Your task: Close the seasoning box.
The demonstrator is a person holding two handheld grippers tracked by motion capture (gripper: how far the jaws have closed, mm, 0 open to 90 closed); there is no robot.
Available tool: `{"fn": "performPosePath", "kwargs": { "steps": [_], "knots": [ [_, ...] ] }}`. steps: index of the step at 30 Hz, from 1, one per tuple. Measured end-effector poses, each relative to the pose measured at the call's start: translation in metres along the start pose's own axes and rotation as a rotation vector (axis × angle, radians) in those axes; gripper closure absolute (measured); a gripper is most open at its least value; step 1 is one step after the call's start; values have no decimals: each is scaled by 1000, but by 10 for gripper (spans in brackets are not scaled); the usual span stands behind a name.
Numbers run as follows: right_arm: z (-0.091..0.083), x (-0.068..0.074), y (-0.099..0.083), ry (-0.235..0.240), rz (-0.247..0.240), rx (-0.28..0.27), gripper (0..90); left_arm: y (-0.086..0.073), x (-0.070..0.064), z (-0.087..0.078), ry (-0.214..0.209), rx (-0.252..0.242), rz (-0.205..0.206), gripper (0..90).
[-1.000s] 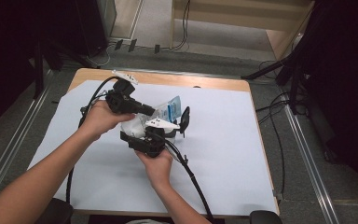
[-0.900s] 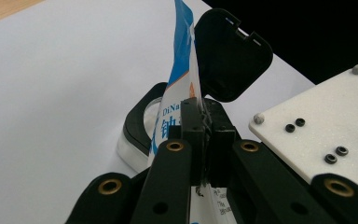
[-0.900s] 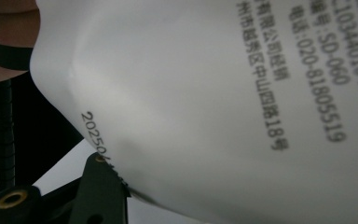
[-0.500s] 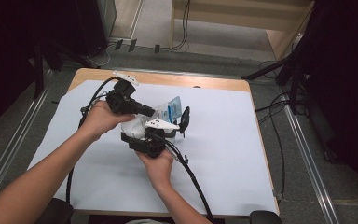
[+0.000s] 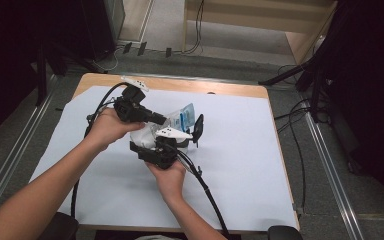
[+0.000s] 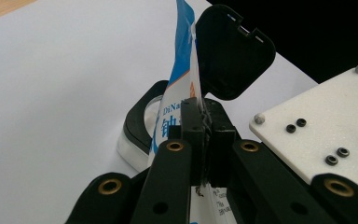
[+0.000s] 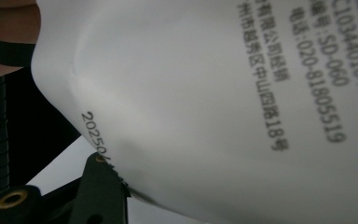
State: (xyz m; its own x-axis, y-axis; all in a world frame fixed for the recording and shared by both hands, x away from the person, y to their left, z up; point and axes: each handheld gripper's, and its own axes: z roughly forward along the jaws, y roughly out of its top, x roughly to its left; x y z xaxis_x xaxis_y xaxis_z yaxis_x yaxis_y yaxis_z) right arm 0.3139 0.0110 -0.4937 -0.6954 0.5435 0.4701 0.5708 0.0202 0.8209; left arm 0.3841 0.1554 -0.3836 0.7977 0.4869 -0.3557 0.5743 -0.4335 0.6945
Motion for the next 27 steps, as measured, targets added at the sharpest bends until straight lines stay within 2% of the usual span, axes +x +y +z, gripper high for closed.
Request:
{"fn": "performPosePath", "kwargs": {
  "steps": [15, 27],
  "knots": [
    [-1, 1, 0, -8, -27, -2, 501, 0, -1, 1, -7, -5, -2, 895],
    [-1, 1, 1, -3, -6, -9, 521, 0, -1, 0, -1, -10, 4, 895]
  ]
}}
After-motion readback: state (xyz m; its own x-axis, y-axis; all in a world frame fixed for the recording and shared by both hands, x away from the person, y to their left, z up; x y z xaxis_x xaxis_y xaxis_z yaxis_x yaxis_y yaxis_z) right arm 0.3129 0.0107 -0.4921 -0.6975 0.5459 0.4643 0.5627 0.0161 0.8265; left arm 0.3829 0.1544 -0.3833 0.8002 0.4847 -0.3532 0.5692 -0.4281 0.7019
